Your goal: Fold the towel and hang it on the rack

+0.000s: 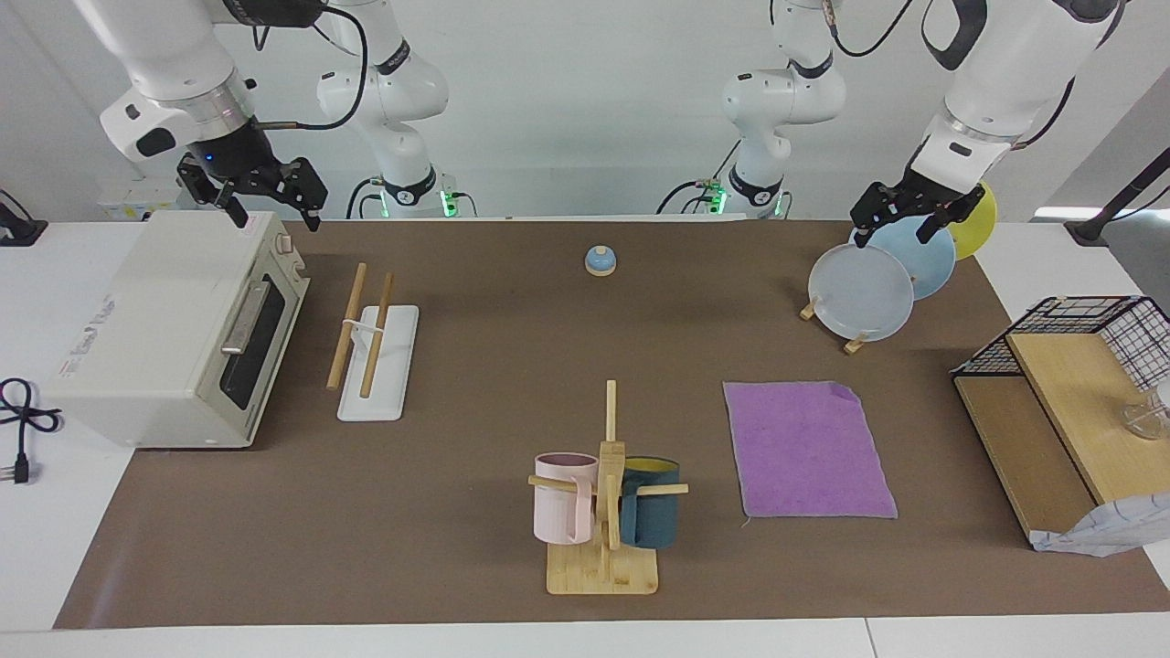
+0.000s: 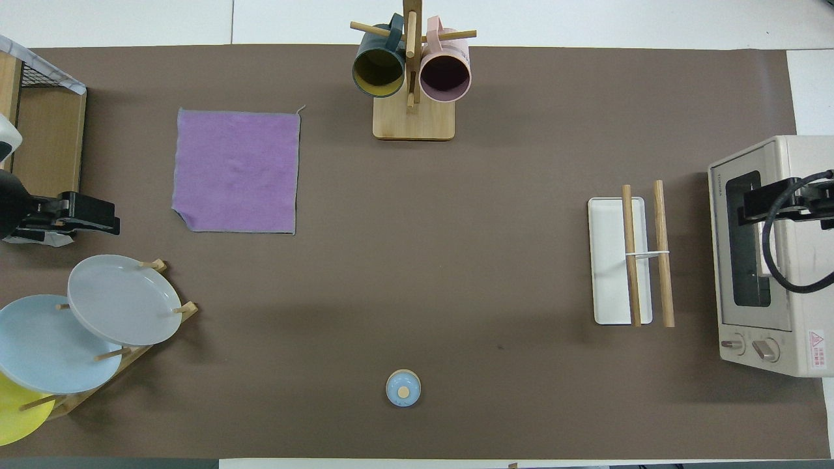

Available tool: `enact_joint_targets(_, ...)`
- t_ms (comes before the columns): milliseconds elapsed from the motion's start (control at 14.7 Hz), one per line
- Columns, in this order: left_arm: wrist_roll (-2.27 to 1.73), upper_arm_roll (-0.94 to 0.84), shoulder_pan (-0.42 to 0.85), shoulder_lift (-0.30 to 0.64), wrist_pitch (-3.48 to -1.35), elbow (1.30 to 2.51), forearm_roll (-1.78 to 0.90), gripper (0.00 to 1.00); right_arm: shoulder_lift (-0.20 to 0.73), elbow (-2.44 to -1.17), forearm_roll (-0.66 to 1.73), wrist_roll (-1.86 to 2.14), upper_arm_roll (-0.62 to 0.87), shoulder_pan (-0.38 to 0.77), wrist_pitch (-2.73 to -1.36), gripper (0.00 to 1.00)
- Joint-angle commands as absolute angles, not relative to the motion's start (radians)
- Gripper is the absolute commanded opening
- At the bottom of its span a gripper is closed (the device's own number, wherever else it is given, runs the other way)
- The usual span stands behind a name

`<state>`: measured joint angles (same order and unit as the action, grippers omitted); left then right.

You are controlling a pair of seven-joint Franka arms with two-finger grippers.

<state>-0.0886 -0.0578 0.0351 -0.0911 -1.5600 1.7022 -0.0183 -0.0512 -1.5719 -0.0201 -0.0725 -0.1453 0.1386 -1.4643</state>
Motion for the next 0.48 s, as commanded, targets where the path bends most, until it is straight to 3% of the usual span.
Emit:
enact_joint_targets(0, -0.087, -0.051, 0.049, -0.114, -1.551, 1.721, -0.002, 1.0, -0.067, -1.589, -0.018, -0.092, -0.14, 0.133, -1.479, 1.0)
enact_joint_targets(409, -0.08, -0.051, 0.049, -0.112, -1.56, 1.72, -0.002, 1.0, -0.069, -1.592, -0.018, -0.091, -0.138, 0.133, -1.479, 1.0)
